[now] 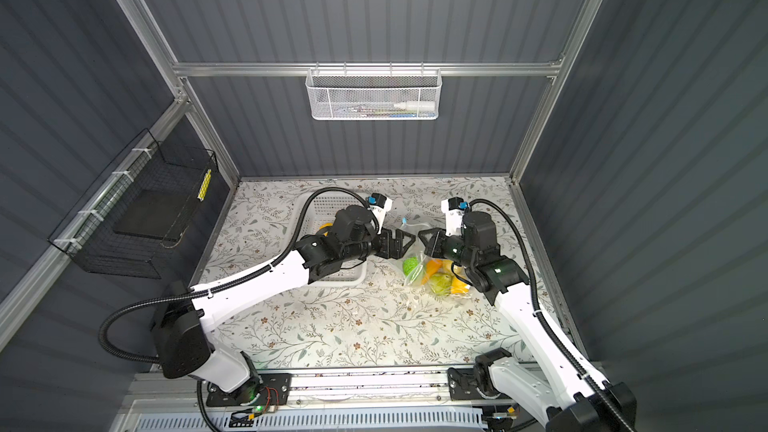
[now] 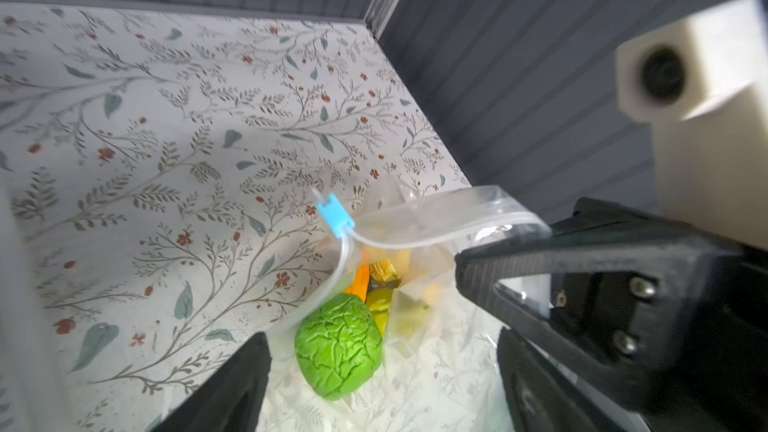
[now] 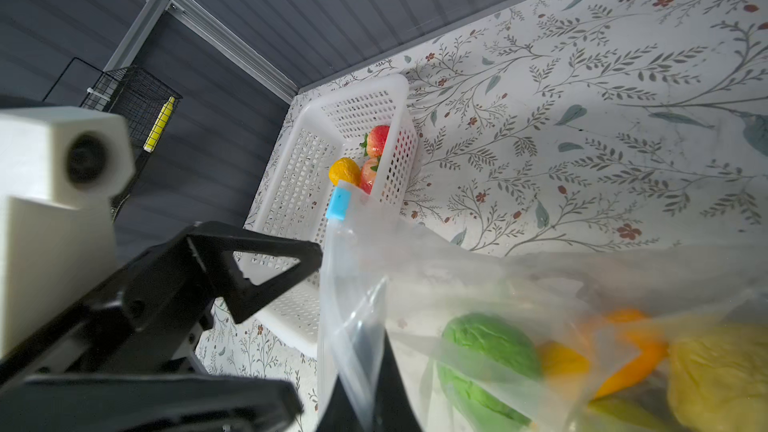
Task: Place the food in the zip-top bag and seal the zipper
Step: 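Open the left gripper to drop the green melon inside the bag, then withdraw the left gripper from the bag back over the basket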
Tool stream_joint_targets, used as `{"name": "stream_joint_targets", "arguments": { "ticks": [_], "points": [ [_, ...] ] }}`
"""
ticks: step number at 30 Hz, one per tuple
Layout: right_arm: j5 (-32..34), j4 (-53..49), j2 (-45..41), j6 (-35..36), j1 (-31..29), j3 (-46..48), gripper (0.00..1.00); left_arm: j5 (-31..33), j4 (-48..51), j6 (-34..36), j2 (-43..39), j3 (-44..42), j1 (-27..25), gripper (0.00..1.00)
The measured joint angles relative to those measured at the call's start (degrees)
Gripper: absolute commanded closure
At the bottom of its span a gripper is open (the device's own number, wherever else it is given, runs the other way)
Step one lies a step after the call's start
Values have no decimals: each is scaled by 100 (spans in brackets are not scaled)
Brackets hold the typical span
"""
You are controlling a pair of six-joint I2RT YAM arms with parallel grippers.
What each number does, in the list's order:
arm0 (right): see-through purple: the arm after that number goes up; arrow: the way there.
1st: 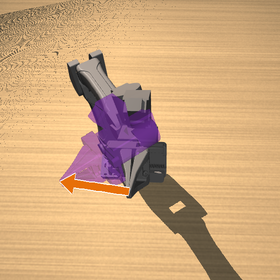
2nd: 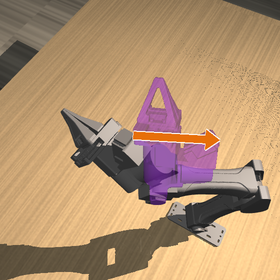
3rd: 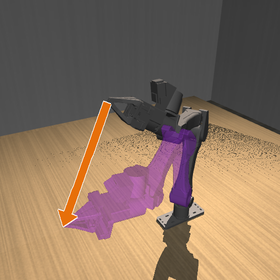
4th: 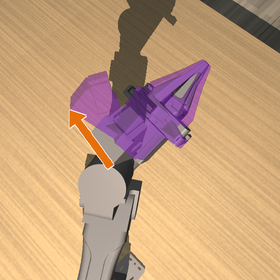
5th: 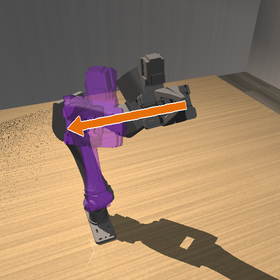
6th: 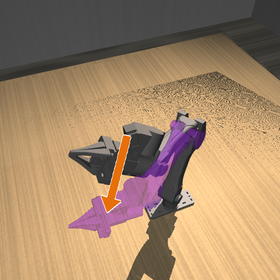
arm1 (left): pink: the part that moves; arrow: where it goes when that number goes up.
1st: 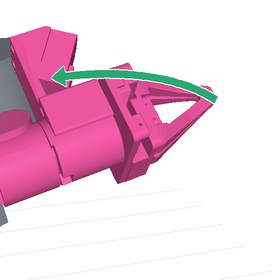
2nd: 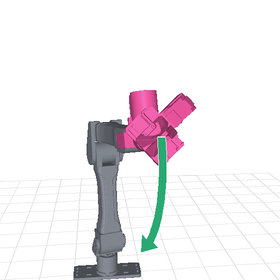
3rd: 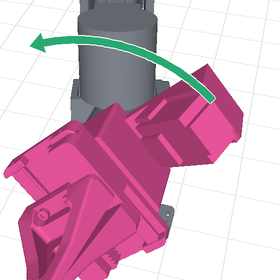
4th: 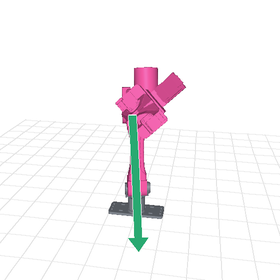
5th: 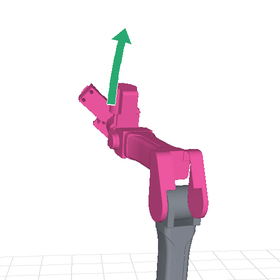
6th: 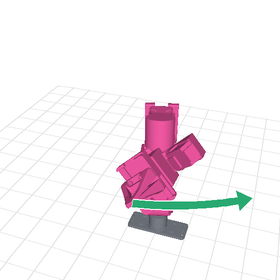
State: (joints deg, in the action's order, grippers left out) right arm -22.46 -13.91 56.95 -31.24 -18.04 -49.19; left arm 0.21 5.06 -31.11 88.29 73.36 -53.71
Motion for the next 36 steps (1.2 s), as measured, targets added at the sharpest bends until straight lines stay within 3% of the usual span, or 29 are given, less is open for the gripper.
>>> {"name": "stream_joint_targets", "arguments": {
  "ticks": [3, 9, 12, 19, 36],
  "points": [
    [55, -72, 0, 20, 0, 0, 100, 601, -15, 57, -417, -269, 2, 1],
    [254, -334, 24, 179, 0, -289, 100, 2055, 433, -44, -994, -820, 96, 0],
    [437, -511, 160, 391, 0, -780, 100, 2312, 662, -264, -1167, -1248, 339, 0],
    [785, -627, 302, 776, 0, -1526, 100, 1985, 828, -844, -1139, -2170, 1224, 0],
    [426, -358, 452, 511, 0, -968, 100, 1049, 793, -1117, -758, -2535, 1211, 0]
  ]
}}
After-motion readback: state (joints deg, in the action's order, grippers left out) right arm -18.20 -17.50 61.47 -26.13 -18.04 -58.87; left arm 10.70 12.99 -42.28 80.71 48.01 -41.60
